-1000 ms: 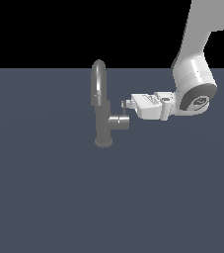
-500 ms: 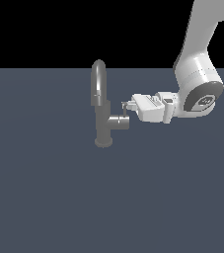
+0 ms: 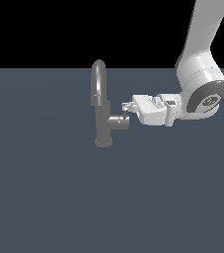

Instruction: Turn on the faucet by rotating a designated handle.

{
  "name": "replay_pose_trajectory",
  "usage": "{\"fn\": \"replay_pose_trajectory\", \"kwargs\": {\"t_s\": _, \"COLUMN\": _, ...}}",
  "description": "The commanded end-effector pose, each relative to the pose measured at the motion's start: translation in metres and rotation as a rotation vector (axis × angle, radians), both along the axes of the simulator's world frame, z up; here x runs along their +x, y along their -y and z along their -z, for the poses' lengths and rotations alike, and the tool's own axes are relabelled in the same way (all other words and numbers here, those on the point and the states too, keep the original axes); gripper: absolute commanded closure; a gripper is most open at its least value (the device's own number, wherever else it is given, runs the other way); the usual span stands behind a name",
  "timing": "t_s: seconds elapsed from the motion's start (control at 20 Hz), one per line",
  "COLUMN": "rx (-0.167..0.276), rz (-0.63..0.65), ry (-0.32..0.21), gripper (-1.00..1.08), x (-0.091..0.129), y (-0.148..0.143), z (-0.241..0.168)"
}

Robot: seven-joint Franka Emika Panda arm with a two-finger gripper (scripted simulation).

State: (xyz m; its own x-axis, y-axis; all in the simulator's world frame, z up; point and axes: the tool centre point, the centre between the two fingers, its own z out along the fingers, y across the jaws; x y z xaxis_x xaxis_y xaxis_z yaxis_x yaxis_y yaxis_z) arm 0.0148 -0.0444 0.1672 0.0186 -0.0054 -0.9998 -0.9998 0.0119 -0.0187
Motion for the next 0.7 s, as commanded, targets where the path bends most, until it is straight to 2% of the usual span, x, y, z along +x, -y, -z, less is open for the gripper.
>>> {"fn": "replay_pose_trajectory", "kwargs": {"t_s": 0.0, "rx": 0.004, "rz": -0.003, "ry": -0.015, "gripper": 1.08, "x": -0.014, "y": 0.001, "z": 0.01}}
{"fn": "replay_pose_trajectory", "kwargs": {"t_s": 0.35, "rx": 0.005, "rz": -0.004, "ry": -0.017, "gripper": 1.08, "x": -0.041, "y": 0.002, "z": 0.025}}
{"fn": "replay_pose_trajectory", "kwargs": {"t_s": 0.4, "rx": 0.005, "rz": -0.004, "ry": -0.017, "gripper": 1.08, "x": -0.041, "y": 0.002, "z": 0.025}}
{"fn": "replay_pose_trajectory", "kwargs": {"t_s": 0.45, "rx": 0.002, "rz": -0.004, "ry": 0.007, "gripper": 1.08, "x": -0.03, "y": -0.001, "z": 0.014}}
{"fn": "replay_pose_trajectory", "kwargs": {"t_s": 0.65, "rx": 0.003, "rz": -0.004, "ry": -0.002, "gripper": 1.08, "x": -0.038, "y": 0.0, "z": 0.041}}
